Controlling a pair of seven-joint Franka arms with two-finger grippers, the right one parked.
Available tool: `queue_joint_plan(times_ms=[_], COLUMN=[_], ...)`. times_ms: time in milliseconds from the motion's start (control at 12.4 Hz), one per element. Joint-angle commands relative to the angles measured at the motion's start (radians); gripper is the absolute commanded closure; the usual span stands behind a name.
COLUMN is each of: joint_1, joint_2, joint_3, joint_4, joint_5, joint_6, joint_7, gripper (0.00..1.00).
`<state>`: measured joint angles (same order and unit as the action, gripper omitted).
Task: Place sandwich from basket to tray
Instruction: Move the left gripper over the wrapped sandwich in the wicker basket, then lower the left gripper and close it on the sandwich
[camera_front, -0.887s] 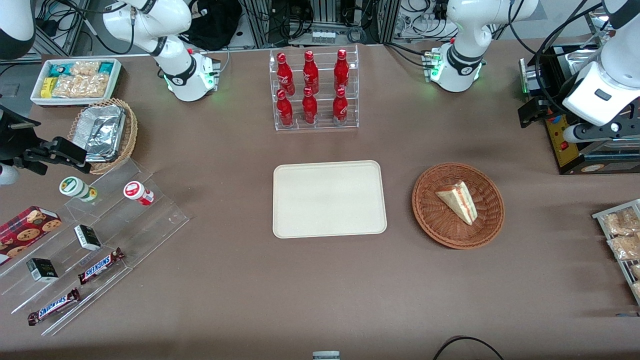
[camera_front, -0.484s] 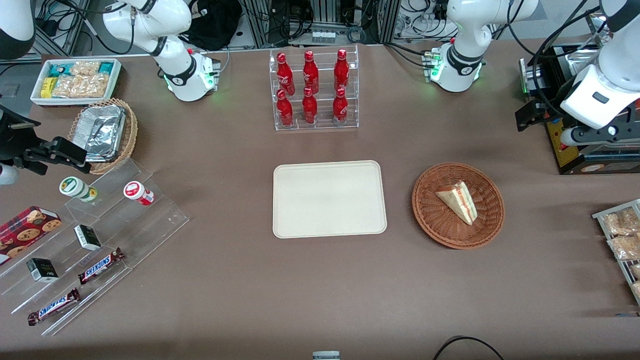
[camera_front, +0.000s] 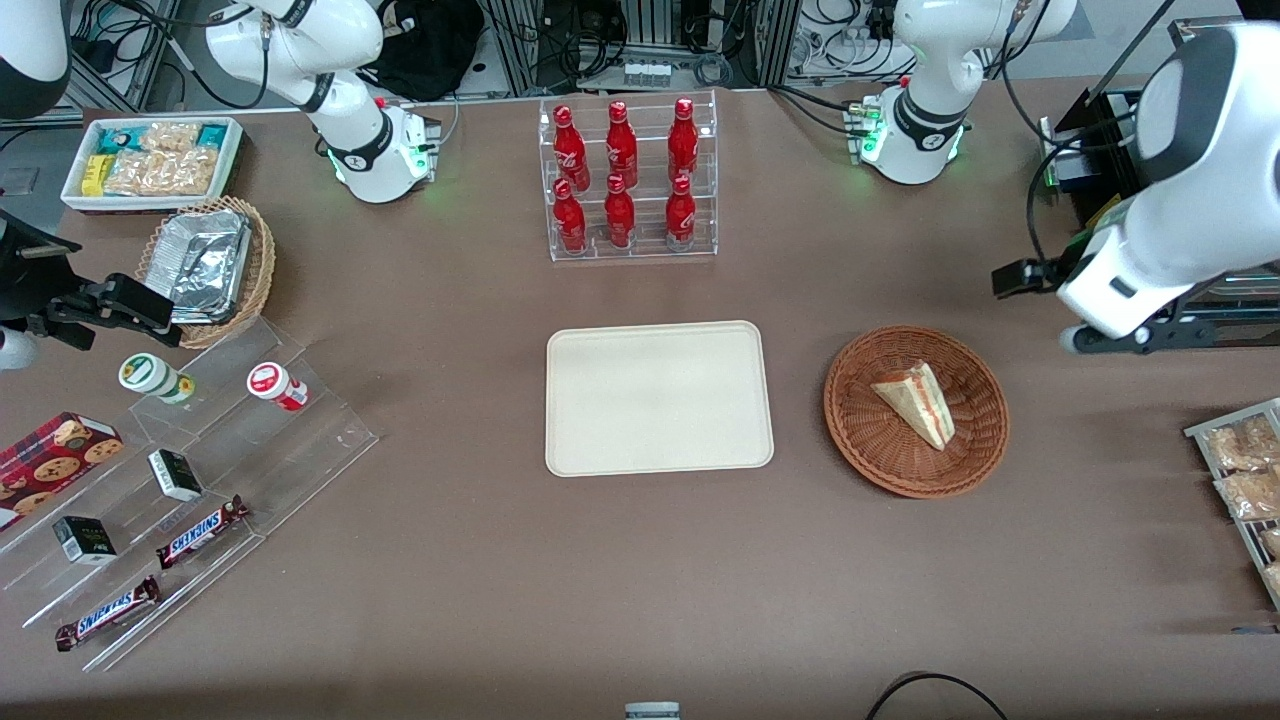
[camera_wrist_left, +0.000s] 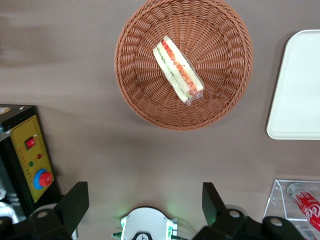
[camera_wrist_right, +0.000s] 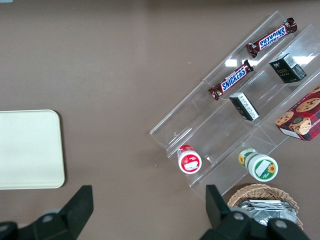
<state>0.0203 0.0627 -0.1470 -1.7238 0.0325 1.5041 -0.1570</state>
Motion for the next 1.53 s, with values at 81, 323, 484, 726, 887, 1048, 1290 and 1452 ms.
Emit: queue_joint_plan(times_ms=[81,323,484,726,887,1048,1290,1452], joint_1=[0.004,0.004,0.003,-0.002,-0.025,-0.026,-0.040,-0.068], joint_2=[-0.015,0.002,0.005,0.026,0.020,0.028,0.035,0.052], joint_3=[-0.005,-0.005,-0.005,-0.006,-0.005,-0.005,-0.005,-0.005], joint_4=[-0.138,-0.247,-0.318,-0.423,-0.474,-0.484,-0.520,-0.520], joint_5=[-0.011,-0.011,-0.011,-0.010,-0.010,-0.008,-0.006,-0.006], joint_6=[0.155,0.330,0.442,0.626,0.692,0.721,0.792,0.815], joint_7=[0.002,-0.007,-0.013,-0.105,-0.220,-0.370,-0.585,-0.760], gripper=[0.00,0.00,0.00,0.00,0.00,0.00,0.00,0.00])
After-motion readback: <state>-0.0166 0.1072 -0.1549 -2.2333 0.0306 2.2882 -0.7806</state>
